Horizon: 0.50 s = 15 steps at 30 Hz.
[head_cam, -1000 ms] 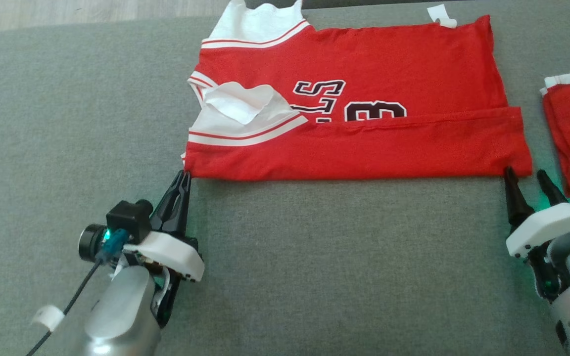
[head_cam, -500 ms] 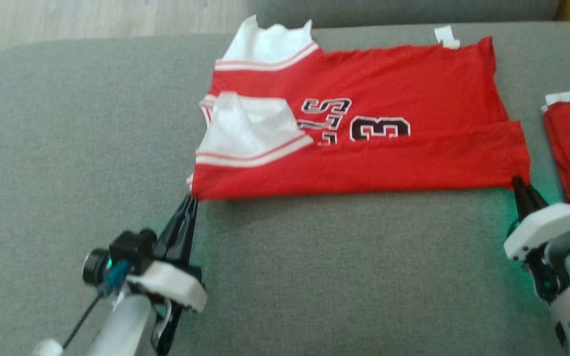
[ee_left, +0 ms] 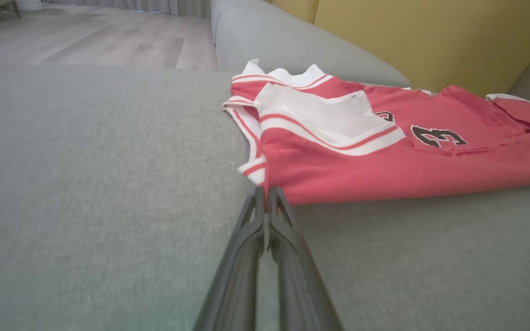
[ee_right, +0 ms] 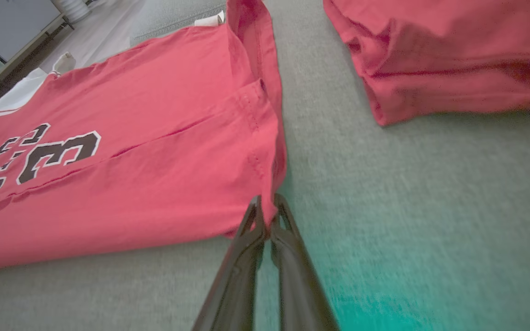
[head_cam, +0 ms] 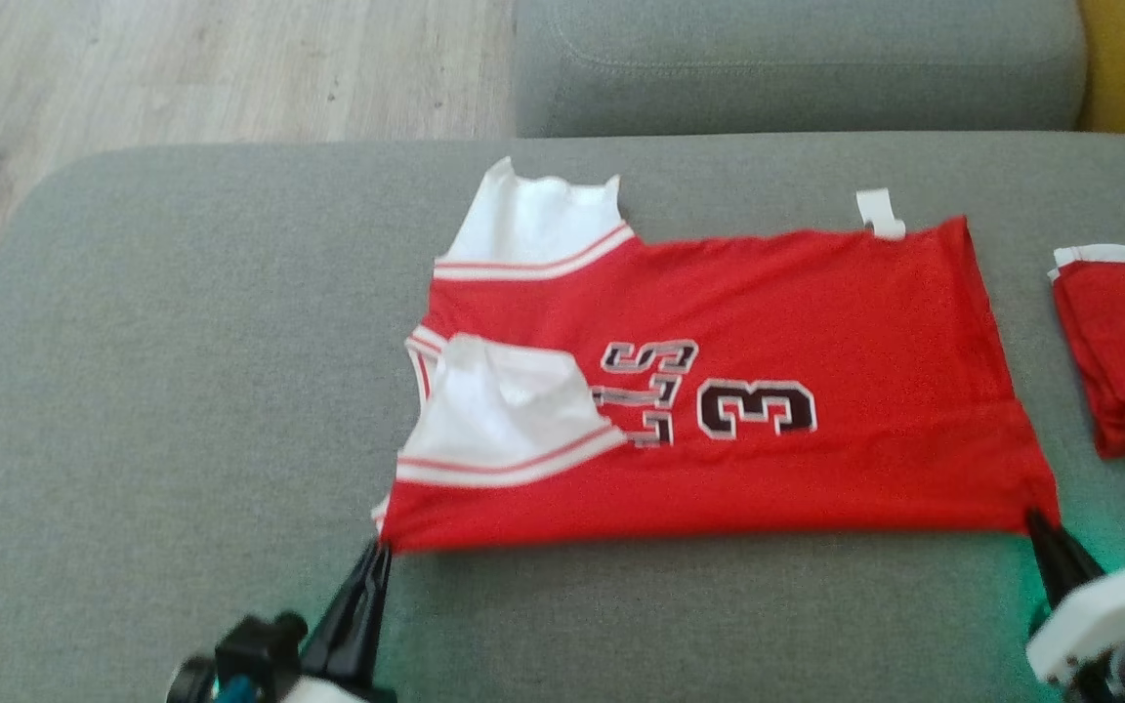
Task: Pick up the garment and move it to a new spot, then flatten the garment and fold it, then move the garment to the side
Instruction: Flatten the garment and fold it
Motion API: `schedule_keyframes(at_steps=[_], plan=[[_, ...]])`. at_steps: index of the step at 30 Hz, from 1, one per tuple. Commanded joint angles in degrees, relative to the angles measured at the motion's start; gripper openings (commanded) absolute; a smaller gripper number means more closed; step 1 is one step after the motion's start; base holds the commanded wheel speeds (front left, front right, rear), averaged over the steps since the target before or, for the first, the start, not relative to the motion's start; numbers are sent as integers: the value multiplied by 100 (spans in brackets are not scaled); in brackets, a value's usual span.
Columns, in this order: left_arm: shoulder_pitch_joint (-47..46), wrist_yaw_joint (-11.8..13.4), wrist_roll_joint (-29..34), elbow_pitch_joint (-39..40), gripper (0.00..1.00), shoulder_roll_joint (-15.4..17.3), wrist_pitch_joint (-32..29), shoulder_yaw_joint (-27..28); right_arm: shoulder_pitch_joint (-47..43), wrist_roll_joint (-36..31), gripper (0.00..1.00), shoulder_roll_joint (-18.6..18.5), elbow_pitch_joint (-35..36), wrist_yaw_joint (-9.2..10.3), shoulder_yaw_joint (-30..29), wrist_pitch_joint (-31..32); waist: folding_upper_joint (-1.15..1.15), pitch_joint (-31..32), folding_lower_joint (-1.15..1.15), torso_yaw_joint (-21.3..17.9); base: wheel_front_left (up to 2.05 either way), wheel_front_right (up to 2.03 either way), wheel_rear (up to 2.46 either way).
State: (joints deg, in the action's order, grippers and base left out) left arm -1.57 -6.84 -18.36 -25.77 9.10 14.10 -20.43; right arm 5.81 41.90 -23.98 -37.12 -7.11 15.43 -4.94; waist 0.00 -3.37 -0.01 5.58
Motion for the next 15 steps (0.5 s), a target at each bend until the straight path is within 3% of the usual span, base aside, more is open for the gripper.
schedule_keyframes(at_steps=[1, 7, 13, 14, 15], plan=[[-51, 85, -75, 208, 0, 136, 2, 199, -90, 35, 0, -248, 175, -37, 5, -22, 0, 35, 1, 5, 0, 0, 0], [570, 194, -155, 652, 0, 152, -226, 101, -818, -72, 0, -362, 707, -37, -329, 54, 0, 117, 1, 17, 0, 0, 0], [856, 284, -254, 882, 0, 159, -376, 87, -1190, -308, 0, -206, 1100, -37, -787, 279, 0, 199, 1, -1, 0, 0, 0], [855, 295, -260, 884, 0, 156, -392, 83, -1229, -360, 7, -164, 1146, -37, -848, 322, 0, 212, 1, 0, 0, 0, 0], [843, 302, -266, 880, 0, 150, -400, 79, -1264, -412, 27, -118, 1191, -37, -901, 366, 0, 226, 1, 2, 0, 0, 0]])
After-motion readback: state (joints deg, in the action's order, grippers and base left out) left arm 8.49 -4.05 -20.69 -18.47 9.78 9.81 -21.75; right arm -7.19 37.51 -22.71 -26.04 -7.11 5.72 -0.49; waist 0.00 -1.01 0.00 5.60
